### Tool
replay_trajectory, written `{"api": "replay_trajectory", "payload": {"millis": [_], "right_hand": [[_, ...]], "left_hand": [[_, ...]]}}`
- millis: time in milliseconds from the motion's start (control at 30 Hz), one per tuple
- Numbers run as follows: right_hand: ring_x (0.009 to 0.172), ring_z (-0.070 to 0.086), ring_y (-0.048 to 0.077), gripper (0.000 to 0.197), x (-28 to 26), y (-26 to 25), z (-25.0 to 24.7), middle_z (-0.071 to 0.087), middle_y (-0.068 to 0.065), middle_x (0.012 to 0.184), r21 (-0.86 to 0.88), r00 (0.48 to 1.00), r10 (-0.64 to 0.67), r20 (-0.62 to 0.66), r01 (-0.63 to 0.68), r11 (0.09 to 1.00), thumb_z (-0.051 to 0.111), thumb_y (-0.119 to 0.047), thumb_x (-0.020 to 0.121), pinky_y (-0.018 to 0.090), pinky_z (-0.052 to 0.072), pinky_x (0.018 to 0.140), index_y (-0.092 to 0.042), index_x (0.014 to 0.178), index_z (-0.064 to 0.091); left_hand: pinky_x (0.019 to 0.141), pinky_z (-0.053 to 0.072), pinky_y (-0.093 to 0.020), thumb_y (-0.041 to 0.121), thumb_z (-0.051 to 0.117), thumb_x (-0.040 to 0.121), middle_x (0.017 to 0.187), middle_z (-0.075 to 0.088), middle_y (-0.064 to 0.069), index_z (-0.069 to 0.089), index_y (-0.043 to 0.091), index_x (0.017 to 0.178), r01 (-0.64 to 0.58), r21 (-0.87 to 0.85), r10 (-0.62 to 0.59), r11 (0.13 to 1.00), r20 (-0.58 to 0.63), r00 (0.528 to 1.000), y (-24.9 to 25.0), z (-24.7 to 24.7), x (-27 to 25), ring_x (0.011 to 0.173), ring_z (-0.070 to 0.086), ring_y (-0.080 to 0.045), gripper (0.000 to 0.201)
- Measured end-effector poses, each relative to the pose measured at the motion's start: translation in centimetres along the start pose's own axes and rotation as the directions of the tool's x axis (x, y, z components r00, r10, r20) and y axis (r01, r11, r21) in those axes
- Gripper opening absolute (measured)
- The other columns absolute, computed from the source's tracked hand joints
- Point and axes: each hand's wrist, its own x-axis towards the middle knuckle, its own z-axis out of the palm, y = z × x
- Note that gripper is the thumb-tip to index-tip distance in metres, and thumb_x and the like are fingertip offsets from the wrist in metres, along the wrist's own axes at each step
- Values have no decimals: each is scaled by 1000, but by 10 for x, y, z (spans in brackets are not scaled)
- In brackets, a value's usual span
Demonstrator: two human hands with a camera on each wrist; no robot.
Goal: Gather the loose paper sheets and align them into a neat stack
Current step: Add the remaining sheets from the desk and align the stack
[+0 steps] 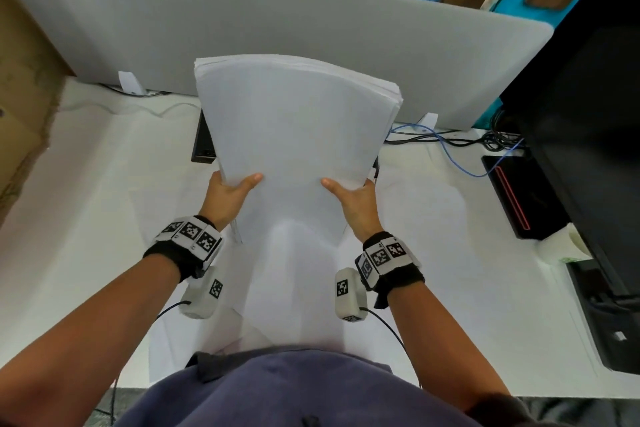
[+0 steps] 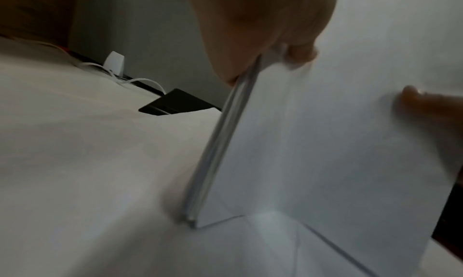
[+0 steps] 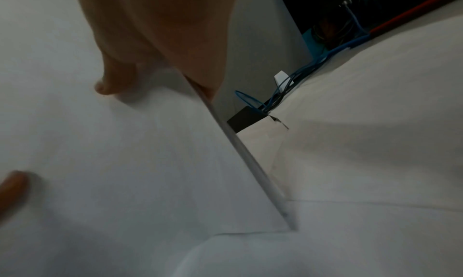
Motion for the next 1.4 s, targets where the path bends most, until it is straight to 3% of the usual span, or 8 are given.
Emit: {"api": "replay_trajectory", "payload": {"millis": [100, 200, 333, 533, 700, 867, 1200, 1400], "right_hand": [[96, 62, 5, 38, 2, 19, -24, 64, -3, 105, -137, 993, 71, 97, -58, 989, 74, -8, 77, 16, 48, 79, -17, 110, 58], [119, 51, 21, 59, 12, 44, -84, 53, 5, 126, -381, 989, 95, -110, -130, 915, 76, -17, 76, 23, 42, 90, -11, 127, 48], [133, 31, 36, 91, 8, 61, -174, 34, 19, 143, -645, 837, 230, -496, -533, 548, 79, -41, 69, 50, 30, 108, -10, 141, 33], [133, 24, 41, 117, -4, 70, -218, 23, 24, 146, -662, 718, 288, -634, -696, 277, 80, -51, 62, 53, 25, 107, -11, 147, 10], [128, 39, 41, 106, 6, 68, -217, 38, 23, 140, -626, 702, 370, -609, -711, 320, 84, -41, 62, 52, 35, 105, 0, 138, 22], [125, 35, 37, 102, 10, 64, -215, 36, 21, 135, -710, 705, 310, -638, -694, 121, 75, -60, 62, 45, 34, 102, 0, 133, 33], [126, 36, 38, 104, 20, 61, -216, 41, 20, 134, -726, 711, 327, -622, -681, 101, 76, -63, 59, 49, 33, 105, 0, 131, 36], [114, 54, 36, 78, 27, 63, -225, 57, 21, 123, -707, 767, 395, -506, -631, 319, 84, -33, 64, 38, 46, 91, 5, 123, 49]], "left_hand": [[73, 52, -16, 9, 63, 86, 92, 62, 10, 57, 11, 109, 22, 9, -21, 1000, -23, 999, -4, 2, 5, 74, 64, 8, 24], [68, 52, -10, 7, 62, 86, 92, 61, 10, 56, 12, 110, 17, 11, -17, 1000, -15, 1000, -5, 0, 8, 72, 63, 12, 24], [67, 51, -9, 6, 61, 87, 93, 60, 11, 56, 25, 97, 22, -1, -22, 1000, -31, 999, -6, -4, 9, 74, 63, 9, 22], [71, 49, -12, 6, 63, 85, 92, 59, 13, 54, 31, 91, 13, 6, -13, 1000, -54, 998, -6, -4, 10, 71, 61, 14, 27], [75, 50, -15, 6, 63, 85, 88, 64, 18, 55, 33, 91, 15, 17, -14, 1000, -45, 999, -8, -5, 10, 74, 62, 12, 28], [75, 50, -16, 6, 64, 85, 87, 66, 18, 56, 31, 93, 10, 22, -10, 1000, -39, 999, -9, -5, 9, 76, 62, 12, 28], [67, 49, -6, 2, 61, 86, 76, 66, 33, 55, 32, 93, -15, 27, 15, 1000, -20, 1000, -5, -4, 5, 76, 62, 13, 32], [69, 50, -7, 2, 61, 86, 78, 67, 32, 55, 32, 94, -9, 23, 9, 1000, -15, 1000, -5, -4, 6, 77, 62, 13, 32]]}}
